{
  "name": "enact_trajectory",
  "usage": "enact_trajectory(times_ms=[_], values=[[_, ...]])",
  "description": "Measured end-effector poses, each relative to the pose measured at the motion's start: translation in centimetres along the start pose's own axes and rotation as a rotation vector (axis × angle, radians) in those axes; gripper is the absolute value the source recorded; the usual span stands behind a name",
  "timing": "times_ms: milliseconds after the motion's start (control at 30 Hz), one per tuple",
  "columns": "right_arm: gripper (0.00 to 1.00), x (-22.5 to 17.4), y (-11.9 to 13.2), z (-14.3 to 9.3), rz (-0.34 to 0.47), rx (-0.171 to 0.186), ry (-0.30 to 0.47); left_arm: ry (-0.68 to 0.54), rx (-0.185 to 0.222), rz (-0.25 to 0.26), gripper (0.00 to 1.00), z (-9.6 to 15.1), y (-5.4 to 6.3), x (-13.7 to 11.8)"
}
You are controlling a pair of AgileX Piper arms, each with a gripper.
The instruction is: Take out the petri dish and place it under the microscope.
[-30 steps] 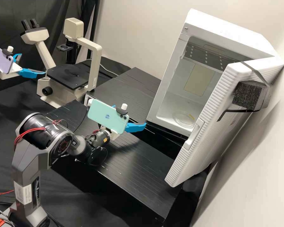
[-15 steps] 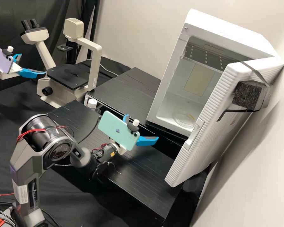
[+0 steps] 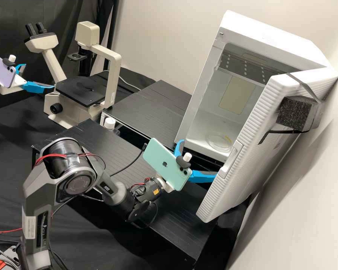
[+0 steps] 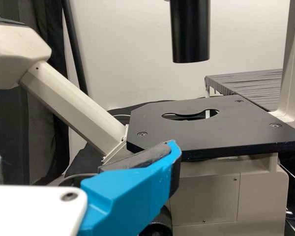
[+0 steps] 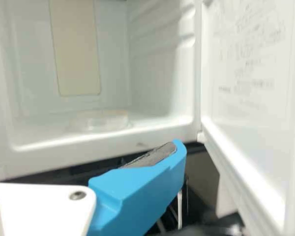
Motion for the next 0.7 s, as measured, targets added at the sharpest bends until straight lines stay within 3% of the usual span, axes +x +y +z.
enact_trajectory(times_ms=[367, 700], values=[[1.0, 5.3, -0.2, -1.2, -0.018, -0.039, 0.035, 0.0, 0.0, 0.0, 1.0, 0.0, 0.0, 0.0], [1.0, 8.9, -1.4, -0.9, -0.034, -0.095, -0.002, 0.0, 0.0, 0.0, 1.0, 0.0, 0.0, 0.0]])
